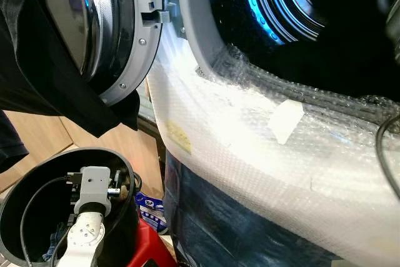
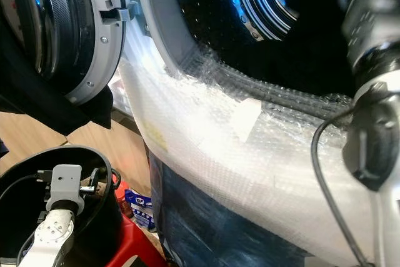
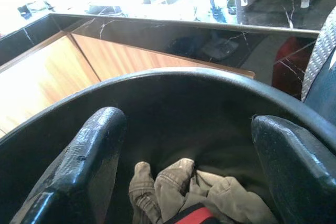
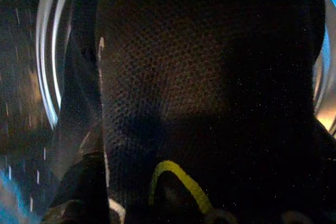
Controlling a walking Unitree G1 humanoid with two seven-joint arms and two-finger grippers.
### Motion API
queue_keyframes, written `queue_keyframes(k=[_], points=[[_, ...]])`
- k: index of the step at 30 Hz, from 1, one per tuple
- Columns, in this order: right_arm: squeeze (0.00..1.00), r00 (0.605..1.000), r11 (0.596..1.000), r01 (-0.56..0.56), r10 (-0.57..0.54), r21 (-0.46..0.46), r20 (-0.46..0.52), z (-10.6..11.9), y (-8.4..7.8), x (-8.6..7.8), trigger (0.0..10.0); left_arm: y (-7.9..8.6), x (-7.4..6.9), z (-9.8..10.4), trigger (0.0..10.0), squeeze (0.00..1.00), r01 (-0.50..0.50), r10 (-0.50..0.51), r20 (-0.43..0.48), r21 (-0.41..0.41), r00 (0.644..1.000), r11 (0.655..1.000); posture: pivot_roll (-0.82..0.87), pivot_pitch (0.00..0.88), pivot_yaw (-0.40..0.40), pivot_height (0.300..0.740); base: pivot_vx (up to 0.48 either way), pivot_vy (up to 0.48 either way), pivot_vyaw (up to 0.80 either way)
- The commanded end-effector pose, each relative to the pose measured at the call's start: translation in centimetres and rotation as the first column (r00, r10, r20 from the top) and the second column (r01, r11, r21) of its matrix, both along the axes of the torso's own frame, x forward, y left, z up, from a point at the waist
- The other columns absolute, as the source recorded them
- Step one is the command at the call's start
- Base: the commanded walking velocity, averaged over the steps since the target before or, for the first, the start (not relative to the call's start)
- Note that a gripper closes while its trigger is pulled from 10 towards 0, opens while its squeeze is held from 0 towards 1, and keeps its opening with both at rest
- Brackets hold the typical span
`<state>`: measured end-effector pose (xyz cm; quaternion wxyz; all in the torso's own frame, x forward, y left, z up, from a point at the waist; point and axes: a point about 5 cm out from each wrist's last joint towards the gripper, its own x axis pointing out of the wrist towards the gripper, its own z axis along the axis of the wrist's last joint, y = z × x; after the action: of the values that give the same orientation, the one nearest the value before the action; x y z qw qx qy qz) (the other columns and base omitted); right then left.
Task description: Clothes washing
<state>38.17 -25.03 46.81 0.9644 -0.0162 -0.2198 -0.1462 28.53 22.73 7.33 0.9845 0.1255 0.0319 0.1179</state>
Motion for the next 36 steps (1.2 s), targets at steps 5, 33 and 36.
queue_keyframes(k=[5,33,36], points=[[1.0,0.965,0.973,-0.156,0.187,0.172,-0.185,-5.2,2.3,2.4,10.0,-0.2,0.2,0.2,10.0,0.0,0.007,-0.007,0.003,0.003,1.0,1.0,-0.03,0.0,-0.025,0.74,0.0,0.0,0.0],[0.0,0.974,0.983,-0.101,0.129,0.153,-0.185,-7.5,6.2,-3.4,10.0,-0.3,0.0,0.6,10.0,0.0,0.006,-0.006,0.015,0.001,1.0,1.0,-0.06,0.041,-0.027,0.74,0.0,0.0,0.0],[0.0,0.975,0.989,-0.08,0.103,0.122,-0.195,-7.7,6.0,-3.6,10.0,-0.3,0.0,0.6,10.0,0.0,0.006,-0.006,0.015,0.0,1.0,1.0,-0.06,0.041,-0.027,0.74,0.0,0.0,0.0]])
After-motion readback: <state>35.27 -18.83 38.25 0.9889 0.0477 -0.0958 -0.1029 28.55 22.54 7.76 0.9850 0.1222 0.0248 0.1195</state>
